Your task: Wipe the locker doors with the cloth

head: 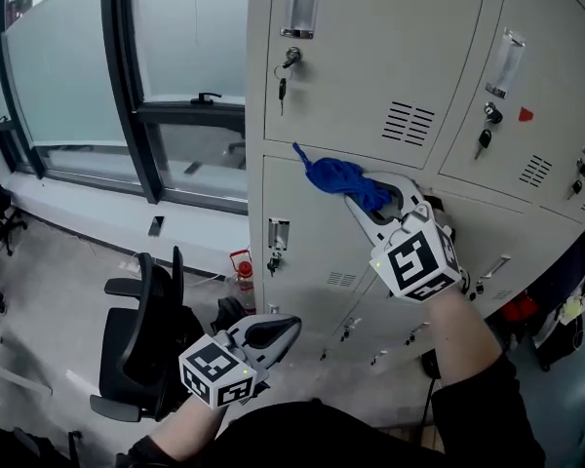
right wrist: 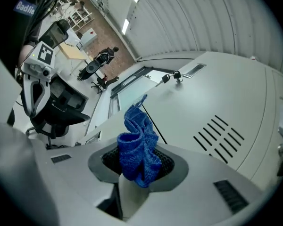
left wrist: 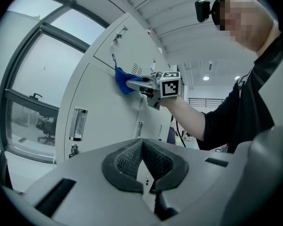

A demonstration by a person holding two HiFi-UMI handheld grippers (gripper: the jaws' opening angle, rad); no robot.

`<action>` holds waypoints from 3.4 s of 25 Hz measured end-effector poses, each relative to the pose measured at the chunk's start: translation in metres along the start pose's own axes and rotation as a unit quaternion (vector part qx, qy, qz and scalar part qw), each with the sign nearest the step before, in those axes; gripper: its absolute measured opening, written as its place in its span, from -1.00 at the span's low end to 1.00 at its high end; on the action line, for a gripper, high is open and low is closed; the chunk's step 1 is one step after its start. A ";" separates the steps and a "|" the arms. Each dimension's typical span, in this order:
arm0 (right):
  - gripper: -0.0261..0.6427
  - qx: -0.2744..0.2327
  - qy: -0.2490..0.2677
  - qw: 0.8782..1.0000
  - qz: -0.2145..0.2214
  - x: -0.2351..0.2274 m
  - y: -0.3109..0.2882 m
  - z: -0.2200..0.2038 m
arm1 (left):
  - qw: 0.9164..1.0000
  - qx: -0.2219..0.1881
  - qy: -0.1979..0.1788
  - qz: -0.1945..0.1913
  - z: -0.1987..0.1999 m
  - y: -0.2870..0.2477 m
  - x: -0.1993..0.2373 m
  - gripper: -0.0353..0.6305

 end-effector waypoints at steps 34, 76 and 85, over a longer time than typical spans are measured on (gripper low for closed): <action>-0.61 0.183 0.022 0.954 0.237 0.245 -0.107 -0.160 | 0.998 0.034 0.025 0.041 -0.017 0.009 0.019 -0.87; -0.61 0.128 0.138 0.976 0.110 0.103 -0.019 -0.106 | 0.999 0.031 -0.006 -0.021 -0.003 -0.025 -0.007 -0.87; -0.61 0.207 0.130 0.955 0.170 0.167 -0.048 -0.140 | 0.999 0.036 0.006 -0.013 -0.013 -0.017 -0.001 -0.87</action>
Point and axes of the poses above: the fingertips, and each gripper's own axes: y backward along the fingers, x to its left, z out of its top, the point moved 7 cm from there along y, backward along the fingers, and after that the axes turned 7 degrees about x, right-handed, at the moved point
